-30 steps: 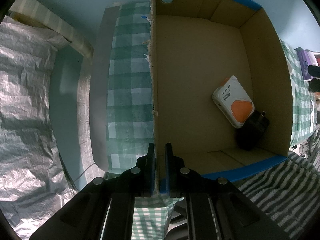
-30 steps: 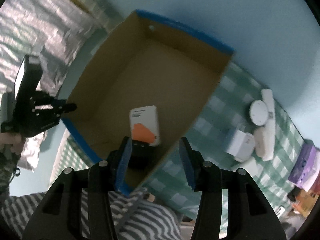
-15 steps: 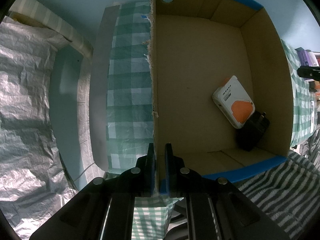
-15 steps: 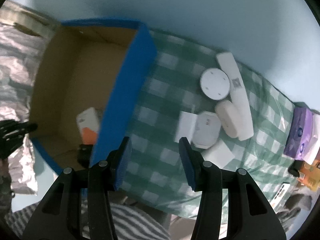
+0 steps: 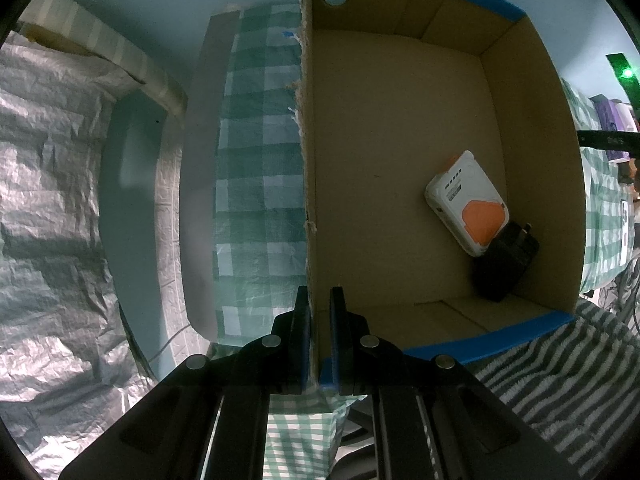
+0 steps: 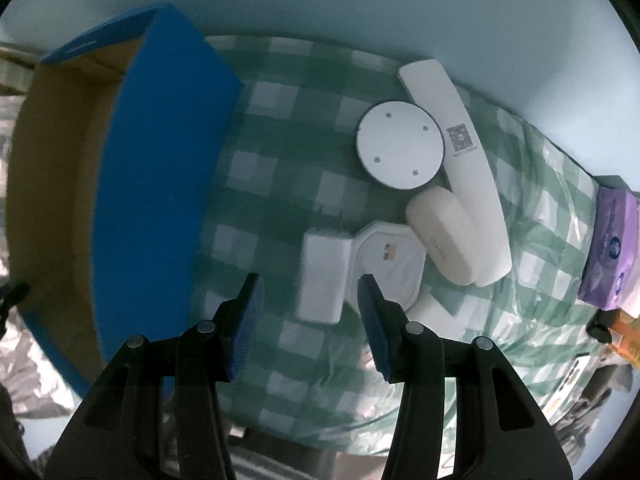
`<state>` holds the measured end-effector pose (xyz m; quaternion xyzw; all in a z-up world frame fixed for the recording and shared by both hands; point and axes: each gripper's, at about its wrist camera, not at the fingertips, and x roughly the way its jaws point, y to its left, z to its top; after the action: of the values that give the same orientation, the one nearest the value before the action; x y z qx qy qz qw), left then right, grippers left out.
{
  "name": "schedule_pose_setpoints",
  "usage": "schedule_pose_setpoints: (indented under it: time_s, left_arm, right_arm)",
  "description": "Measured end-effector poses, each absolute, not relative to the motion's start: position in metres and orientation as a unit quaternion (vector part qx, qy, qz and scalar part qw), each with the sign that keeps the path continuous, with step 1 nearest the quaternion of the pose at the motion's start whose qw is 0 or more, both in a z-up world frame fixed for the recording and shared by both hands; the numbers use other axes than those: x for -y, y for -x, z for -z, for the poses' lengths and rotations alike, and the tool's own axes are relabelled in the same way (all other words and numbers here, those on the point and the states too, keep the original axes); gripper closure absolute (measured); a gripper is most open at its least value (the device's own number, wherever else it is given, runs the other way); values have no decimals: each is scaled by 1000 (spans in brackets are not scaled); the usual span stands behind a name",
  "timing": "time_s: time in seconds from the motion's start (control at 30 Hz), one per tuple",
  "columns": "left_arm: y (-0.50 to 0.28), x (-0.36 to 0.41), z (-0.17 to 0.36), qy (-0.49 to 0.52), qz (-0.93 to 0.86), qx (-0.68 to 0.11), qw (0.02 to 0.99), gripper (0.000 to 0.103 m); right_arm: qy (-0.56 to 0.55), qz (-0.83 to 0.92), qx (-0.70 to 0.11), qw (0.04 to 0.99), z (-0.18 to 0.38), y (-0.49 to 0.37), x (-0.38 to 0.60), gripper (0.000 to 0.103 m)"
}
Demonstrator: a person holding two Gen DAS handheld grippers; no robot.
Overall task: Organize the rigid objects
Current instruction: 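Move the right gripper to the white charger and close on it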
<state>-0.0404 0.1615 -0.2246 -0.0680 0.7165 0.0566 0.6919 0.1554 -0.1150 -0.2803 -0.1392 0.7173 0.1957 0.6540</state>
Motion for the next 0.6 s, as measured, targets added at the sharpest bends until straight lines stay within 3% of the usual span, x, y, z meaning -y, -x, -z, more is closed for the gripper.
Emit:
schedule_pose_setpoints:
  time_s: [0.37, 0.47, 0.53, 0.6]
  left_arm:
    - [40, -162, 227, 72, -57, -720, 688, 95]
    - [41, -161, 228, 70, -58, -720, 688, 95]
    - [41, -161, 229, 71, -57, -720, 688, 95]
    - [41, -162, 229, 71, -57, -720, 688, 95]
  right_arm:
    - [129, -188, -731, 644, 308, -162, 107, 55]
    - [128, -188, -727, 648, 307, -161, 104, 60]
    - [120, -189, -733, 643, 308, -163, 102, 73]
    - [114, -192, -736, 639, 308, -164, 100, 73]
